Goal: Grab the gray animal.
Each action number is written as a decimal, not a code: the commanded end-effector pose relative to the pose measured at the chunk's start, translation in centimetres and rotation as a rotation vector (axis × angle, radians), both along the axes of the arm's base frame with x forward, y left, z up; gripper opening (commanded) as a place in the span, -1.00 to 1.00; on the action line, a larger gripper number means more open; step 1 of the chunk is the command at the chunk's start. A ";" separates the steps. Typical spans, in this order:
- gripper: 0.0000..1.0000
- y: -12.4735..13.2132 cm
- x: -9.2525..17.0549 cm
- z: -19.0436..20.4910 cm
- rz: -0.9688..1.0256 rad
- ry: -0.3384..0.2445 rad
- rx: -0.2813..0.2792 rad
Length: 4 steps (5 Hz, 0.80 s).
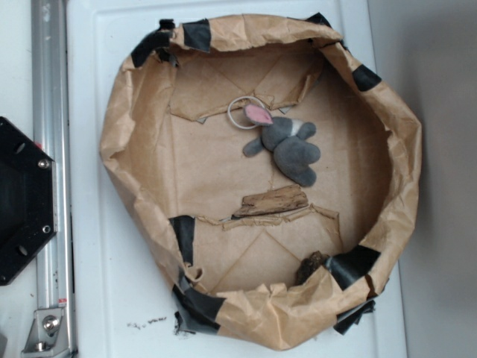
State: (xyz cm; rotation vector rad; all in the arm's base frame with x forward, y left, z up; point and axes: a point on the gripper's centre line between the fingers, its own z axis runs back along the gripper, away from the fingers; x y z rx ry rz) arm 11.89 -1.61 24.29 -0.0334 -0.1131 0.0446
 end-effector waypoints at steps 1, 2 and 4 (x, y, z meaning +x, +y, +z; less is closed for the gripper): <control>1.00 0.0 0.0 0.0 0.000 0.000 0.000; 1.00 1.8 2.5 -1.4 0.153 0.013 0.118; 1.00 1.7 10.0 -6.9 -0.194 -0.223 0.133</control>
